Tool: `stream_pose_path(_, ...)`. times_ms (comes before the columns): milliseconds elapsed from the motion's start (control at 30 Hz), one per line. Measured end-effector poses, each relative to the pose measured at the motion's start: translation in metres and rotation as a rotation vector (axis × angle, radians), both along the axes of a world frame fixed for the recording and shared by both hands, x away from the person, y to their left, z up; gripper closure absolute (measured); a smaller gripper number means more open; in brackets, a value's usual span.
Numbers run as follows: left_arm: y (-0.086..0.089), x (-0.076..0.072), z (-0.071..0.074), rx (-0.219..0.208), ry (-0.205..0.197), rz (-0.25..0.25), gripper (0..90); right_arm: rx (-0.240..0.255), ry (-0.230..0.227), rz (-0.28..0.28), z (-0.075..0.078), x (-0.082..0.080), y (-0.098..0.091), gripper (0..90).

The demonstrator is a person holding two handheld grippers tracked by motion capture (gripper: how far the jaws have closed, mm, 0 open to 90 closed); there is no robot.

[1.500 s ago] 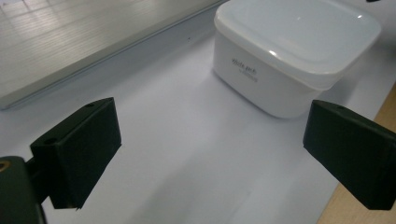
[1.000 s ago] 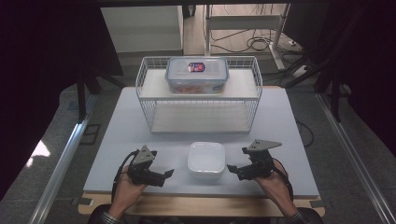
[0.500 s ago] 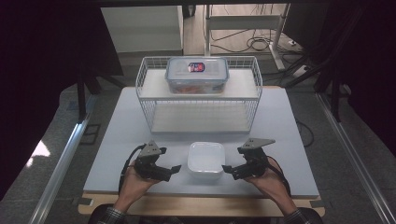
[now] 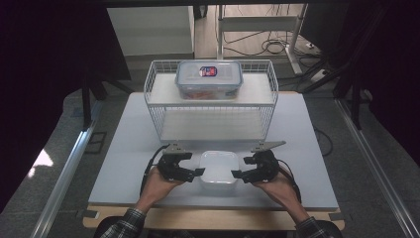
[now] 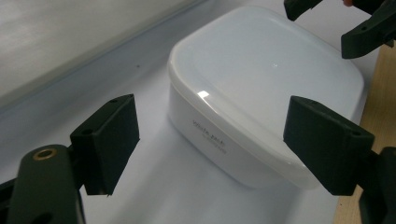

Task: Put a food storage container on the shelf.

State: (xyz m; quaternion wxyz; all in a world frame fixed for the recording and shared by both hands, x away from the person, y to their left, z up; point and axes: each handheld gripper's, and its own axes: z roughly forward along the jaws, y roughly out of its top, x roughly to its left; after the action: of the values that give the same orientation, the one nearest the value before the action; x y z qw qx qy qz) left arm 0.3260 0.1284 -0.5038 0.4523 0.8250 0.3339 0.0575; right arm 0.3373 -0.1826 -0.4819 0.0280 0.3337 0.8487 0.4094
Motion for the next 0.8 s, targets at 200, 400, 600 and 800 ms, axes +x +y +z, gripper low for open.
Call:
stream_pose_path(200,-0.005,0.012,-0.007,-0.085,0.128,-0.058,18.9,0.033,0.073,0.030,-0.006,0.007,0.004,27.7)
stream_pose_path(400,-0.005,0.011,-0.008,-0.115,0.202,-0.074,27.6,0.055,0.154,0.019,-0.007,0.009,0.003,32.8)
stream_pose_path(600,0.000,-0.003,0.000,-0.100,0.226,-0.041,44.7,0.093,0.285,-0.052,-0.004,0.008,-0.004,50.7)
stream_pose_path(800,0.003,-0.008,0.008,-0.095,0.236,0.008,58.8,0.112,0.277,-0.107,0.004,0.006,-0.007,65.3)
